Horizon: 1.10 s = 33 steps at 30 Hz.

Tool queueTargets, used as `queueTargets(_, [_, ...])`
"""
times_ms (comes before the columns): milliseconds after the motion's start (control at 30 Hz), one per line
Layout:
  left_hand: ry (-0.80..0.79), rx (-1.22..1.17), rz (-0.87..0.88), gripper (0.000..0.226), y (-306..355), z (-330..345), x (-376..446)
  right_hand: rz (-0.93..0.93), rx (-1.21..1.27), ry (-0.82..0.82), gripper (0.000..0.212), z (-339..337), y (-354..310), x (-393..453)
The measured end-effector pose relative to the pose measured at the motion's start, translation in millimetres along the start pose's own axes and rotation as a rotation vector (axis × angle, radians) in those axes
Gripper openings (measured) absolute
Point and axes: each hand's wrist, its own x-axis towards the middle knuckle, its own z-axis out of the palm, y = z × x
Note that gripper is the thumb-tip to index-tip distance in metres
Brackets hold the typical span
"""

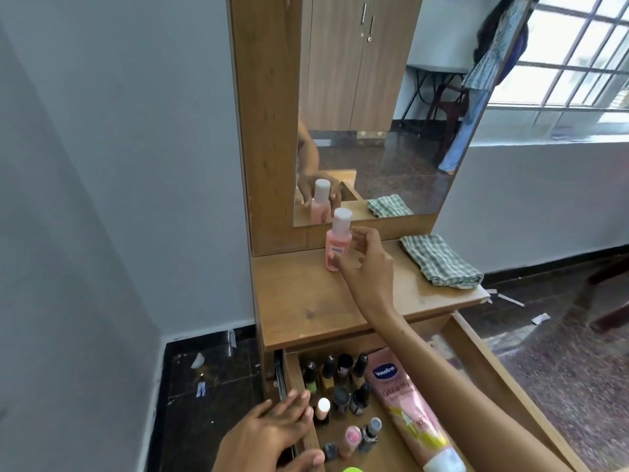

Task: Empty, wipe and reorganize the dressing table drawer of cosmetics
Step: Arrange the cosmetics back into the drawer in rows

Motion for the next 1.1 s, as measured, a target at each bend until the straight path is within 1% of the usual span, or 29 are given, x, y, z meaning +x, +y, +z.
queueTargets(33, [0.089,0.023,0.020,0.112,-2.7,3.8,2.0,0.006,0.002,0.004,0.043,1.5,0.8,2.1])
queueTargets(67, [0.231,0.097,0.051,0.105,-0.6,0.4,0.6,-0.001,-0.007,0.013,0.038,2.2,2.5,3.6])
queueTargets(100, [0.289,0.133,0.052,0.101,0.2,-1.7,-1.0,-0.015,-0.021,0.020,0.033,2.2,4.5,4.6])
queueTargets(133, [0.266,0.096,0.022,0.101,1.2,-2.5,-2.6,-0.035,-0.033,0.024,0.029,1.4,6.1,5.0])
queueTargets(167, [0.203,0.086,-0.009,0.100,1.9,-1.1,-4.2,-0.051,-0.040,0.022,0.027,-0.4,7.1,4.6])
queueTargets(200, [0.178,0.117,-0.009,0.092,0.3,-1.8,-6.2,-0.065,-0.038,0.015,0.026,-3.6,7.4,3.4])
queueTargets(233, [0.127,0.022,-0.055,0.079,-1.8,-5.0,-8.5,-0.075,-0.029,0.003,0.025,-8.2,6.5,1.3])
queueTargets(267, [0.126,0.015,-0.065,0.071,-0.8,-1.5,-10.1,-0.083,-0.015,-0.013,0.025,-14.3,5.5,-1.5])
queueTargets(300, [0.203,0.024,-0.072,0.069,-0.6,5.7,-13.7,-0.089,0.003,-0.030,0.024,-22.3,3.4,-5.1])
queueTargets(367, [0.270,-0.020,-0.060,0.070,9.5,2.9,-24.0,-0.090,0.054,-0.070,0.026,-42.8,-0.7,-14.4])
queueTargets(400, [0.370,-0.062,-0.033,0.069,13.6,1.1,-24.5,-0.079,0.076,-0.102,0.027,-54.8,-3.5,-19.1])
queueTargets(433, [0.391,-0.102,-0.053,0.071,17.2,3.0,-25.4,-0.055,0.087,-0.150,0.027,-68.1,-6.1,-25.2])
queueTargets(467, [0.455,-0.111,-0.059,0.074,18.6,6.1,-26.0,-0.029,0.098,-0.210,0.028,-81.9,-7.2,-31.6])
queueTargets(533, [0.583,-0.187,-0.086,0.067,20.4,12.6,-27.6,0.015,0.121,-0.350,0.031,-109.3,-10.5,-43.4])
queueTargets(567, [0.588,-0.244,-0.109,0.064,21.5,14.1,-29.0,0.021,0.104,-0.419,0.033,-123.3,-10.8,-48.5])
queueTargets(600, [0.574,-0.256,-0.126,0.064,22.4,16.3,-29.5,0.016,0.059,-0.485,0.035,-137.1,-9.1,-53.3])
queueTargets(700, [0.620,-0.237,-0.085,0.064,24.4,16.8,-31.4,-0.046,-0.169,-0.721,0.034,-170.6,-2.9,-64.1])
queueTargets(800, [0.631,-0.231,-0.079,0.062,25.6,15.8,-32.3,-0.065,-0.317,-0.948,0.031,-182.1,6.1,-75.9])
queueTargets(867, [0.644,-0.230,-0.072,0.061,25.8,15.3,-32.7,-0.173,-0.495,-1.073,0.027,-180.1,12.3,-86.3])
queueTargets(967, [0.661,-0.215,-0.076,0.062,25.6,16.1,-31.4,-0.315,-0.750,-1.175,0.034,-174.3,19.3,-102.9])
queueTargets(1033, [0.659,-0.224,-0.072,0.063,26.1,16.4,-31.0,-0.376,-0.794,-1.206,0.035,-169.2,26.3,-114.0])
queueTargets(1100, [0.659,-0.228,-0.067,0.066,26.1,16.7,-30.7,-0.416,-0.788,-1.233,0.031,-161.8,34.1,-123.5])
